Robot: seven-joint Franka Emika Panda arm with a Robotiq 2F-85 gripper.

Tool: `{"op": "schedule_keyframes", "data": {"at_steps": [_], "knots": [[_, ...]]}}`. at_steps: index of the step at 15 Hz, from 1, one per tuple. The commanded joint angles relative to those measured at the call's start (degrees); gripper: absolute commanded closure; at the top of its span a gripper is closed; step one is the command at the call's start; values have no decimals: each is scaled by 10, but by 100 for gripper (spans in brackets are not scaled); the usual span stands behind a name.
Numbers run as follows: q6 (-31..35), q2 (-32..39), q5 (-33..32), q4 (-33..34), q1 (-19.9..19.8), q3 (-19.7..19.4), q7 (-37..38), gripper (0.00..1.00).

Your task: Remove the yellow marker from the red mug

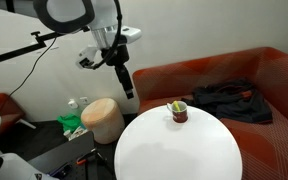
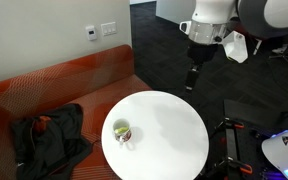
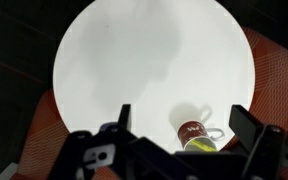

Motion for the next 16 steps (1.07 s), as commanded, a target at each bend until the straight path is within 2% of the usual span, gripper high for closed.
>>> {"op": "schedule_keyframes", "data": {"at_steps": [1, 4, 9, 12, 16], "knots": [[48, 23, -47, 21, -8, 11, 14, 0], [87, 55, -65, 48, -9, 1, -10, 0], [152, 116, -2, 94, -5, -30, -133, 0], [165, 155, 77, 124, -7, -46, -266, 0], [122, 196, 227, 169, -19, -40, -454, 0]]}}
